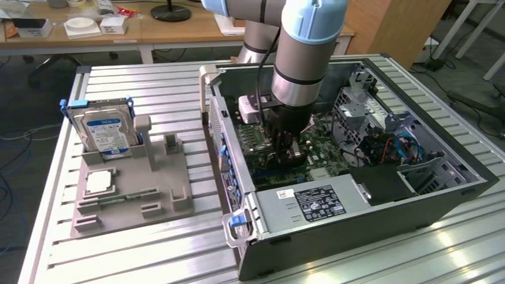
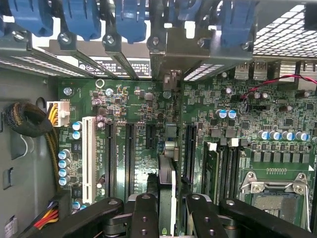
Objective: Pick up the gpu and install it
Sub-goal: 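Insert the gpu into the slot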
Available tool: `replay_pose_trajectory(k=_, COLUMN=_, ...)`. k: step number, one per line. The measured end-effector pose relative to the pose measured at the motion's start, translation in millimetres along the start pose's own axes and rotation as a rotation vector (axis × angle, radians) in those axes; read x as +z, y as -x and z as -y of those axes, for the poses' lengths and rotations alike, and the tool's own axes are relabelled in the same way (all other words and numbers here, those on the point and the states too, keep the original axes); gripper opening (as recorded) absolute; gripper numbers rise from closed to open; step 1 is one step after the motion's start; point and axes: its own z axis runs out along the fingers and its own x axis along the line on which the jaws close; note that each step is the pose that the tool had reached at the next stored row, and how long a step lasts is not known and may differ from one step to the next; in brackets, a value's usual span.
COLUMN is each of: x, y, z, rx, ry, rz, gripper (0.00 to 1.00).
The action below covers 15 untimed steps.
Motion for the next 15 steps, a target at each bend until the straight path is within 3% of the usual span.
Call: replay_pose_trajectory(k=15, x=3.9, y=0.0, z=-0.9, rx=0.0, ry=-0.0001, rz=0.0001, gripper=0.26)
